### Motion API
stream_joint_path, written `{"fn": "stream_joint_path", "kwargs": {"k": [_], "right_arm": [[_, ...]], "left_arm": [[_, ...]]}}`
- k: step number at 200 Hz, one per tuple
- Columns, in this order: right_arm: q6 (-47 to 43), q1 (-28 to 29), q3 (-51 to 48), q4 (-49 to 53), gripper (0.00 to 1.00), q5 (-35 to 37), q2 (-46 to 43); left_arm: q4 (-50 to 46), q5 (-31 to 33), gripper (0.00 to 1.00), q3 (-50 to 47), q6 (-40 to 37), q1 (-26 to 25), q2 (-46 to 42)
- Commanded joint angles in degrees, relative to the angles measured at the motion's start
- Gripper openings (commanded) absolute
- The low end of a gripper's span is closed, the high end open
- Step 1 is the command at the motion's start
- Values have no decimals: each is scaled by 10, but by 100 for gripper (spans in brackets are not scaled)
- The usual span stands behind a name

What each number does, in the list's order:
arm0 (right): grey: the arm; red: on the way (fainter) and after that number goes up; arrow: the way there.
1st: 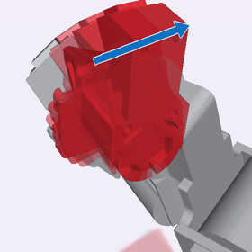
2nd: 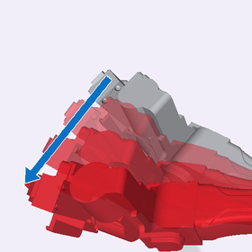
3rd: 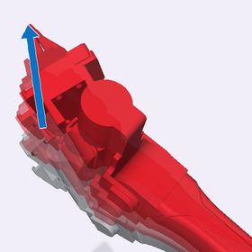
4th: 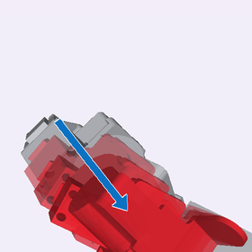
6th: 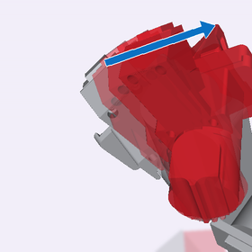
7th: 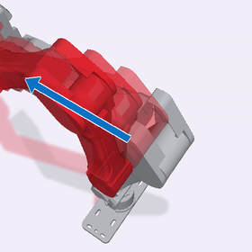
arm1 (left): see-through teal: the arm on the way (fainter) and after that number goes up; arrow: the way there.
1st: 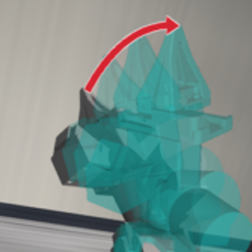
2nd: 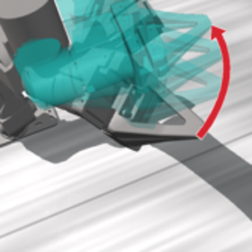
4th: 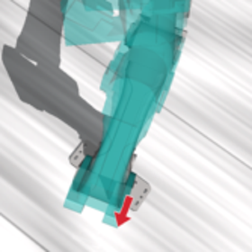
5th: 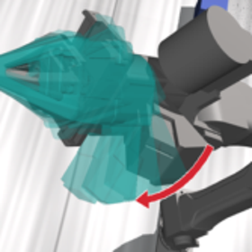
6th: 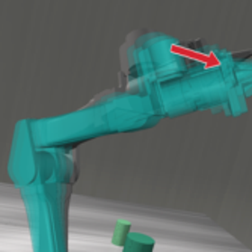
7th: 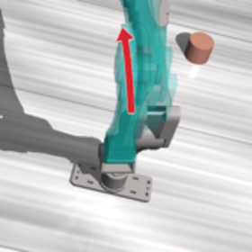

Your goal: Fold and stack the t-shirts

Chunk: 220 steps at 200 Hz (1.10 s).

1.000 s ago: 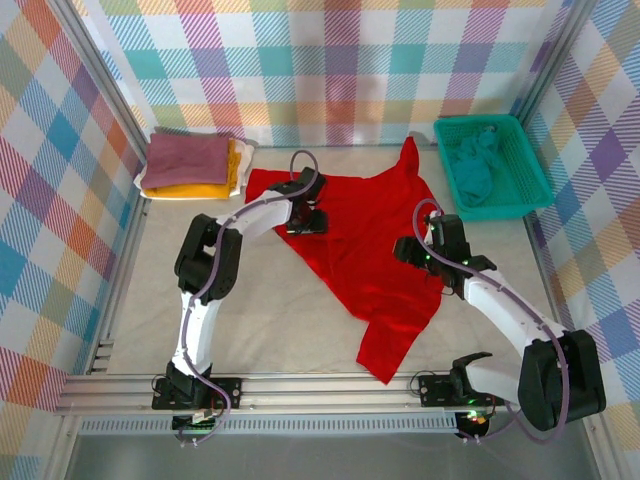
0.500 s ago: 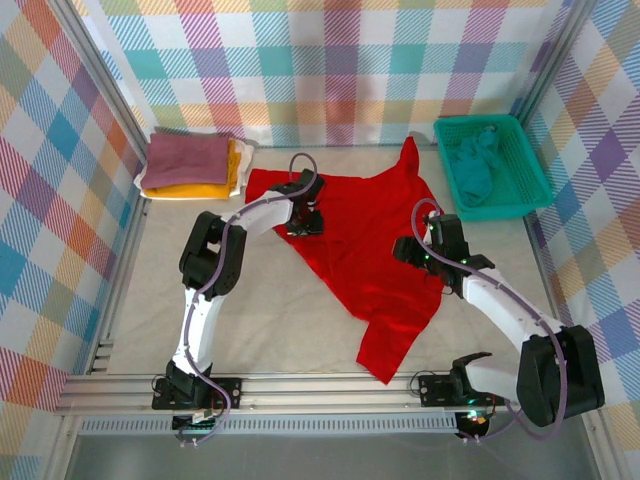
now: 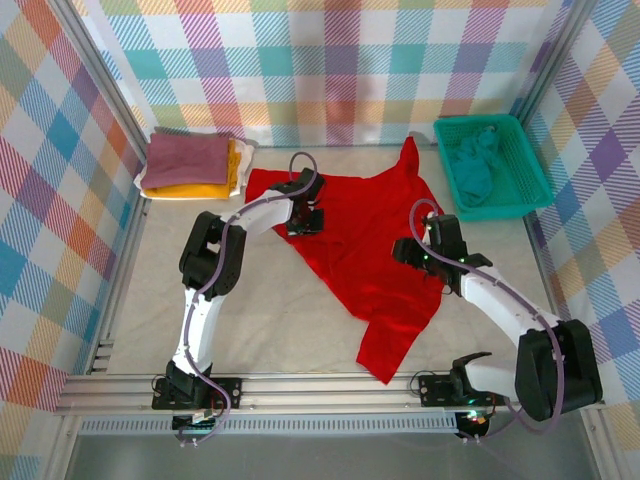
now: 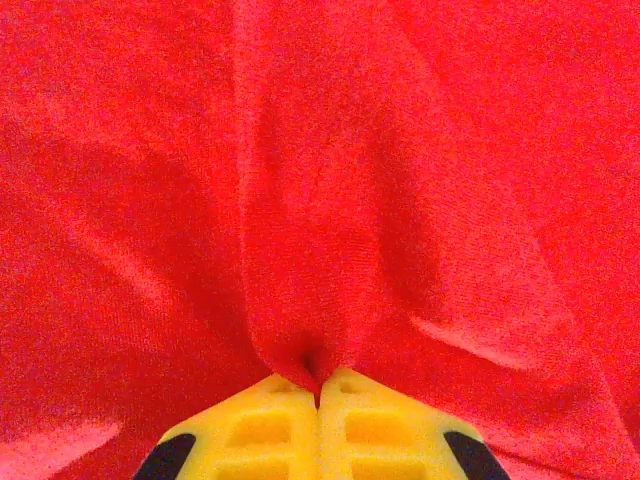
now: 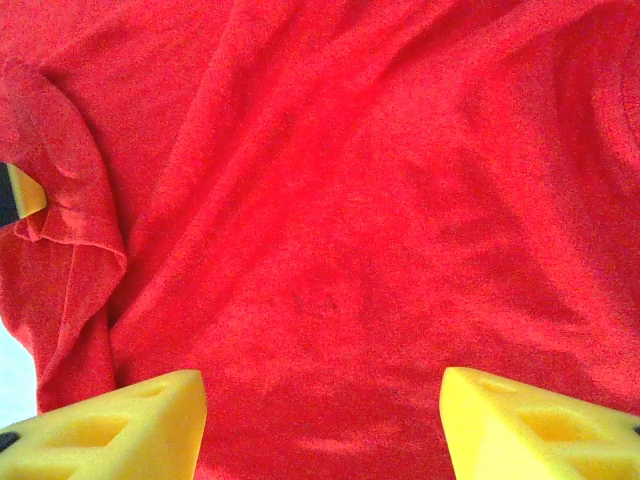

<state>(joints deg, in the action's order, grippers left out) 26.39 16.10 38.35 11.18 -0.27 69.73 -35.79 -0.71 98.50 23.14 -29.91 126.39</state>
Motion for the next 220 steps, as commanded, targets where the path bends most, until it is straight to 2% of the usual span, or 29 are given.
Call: {"fn": "stream_joint_path", "kwargs": {"k": [1, 15, 32, 53, 92, 131, 180, 204, 220], "right_arm": [[3, -3, 15, -12, 64, -9, 3], [2, -4, 16, -11, 64, -10, 4], [2, -4, 18, -12, 64, -10, 5], [0, -4, 21, -7, 64, -10, 4], [-1, -4, 24, 1, 64, -9, 2], [6, -4, 51, 97, 65, -23, -13], [53, 4, 17, 267, 65, -119, -47], [97, 41, -17, 337, 64, -162, -82], [138, 77, -40, 377, 64, -177, -102]], "left_arm": [[-1, -9, 3, 1, 4, -6, -42], [-8, -5, 1, 6, 4, -6, -47], [-9, -9, 4, 6, 4, -6, -56], [-13, -6, 0, 1, 6, -6, -71], [-29, 24, 0, -40, 6, -5, -135], [-65, 62, 0, -171, 25, 20, -295], [-167, 80, 0, -415, 95, 97, -556], [-212, 64, 0, -507, 132, 132, -647], [-195, 52, 0, -533, 158, 132, -672]]}}
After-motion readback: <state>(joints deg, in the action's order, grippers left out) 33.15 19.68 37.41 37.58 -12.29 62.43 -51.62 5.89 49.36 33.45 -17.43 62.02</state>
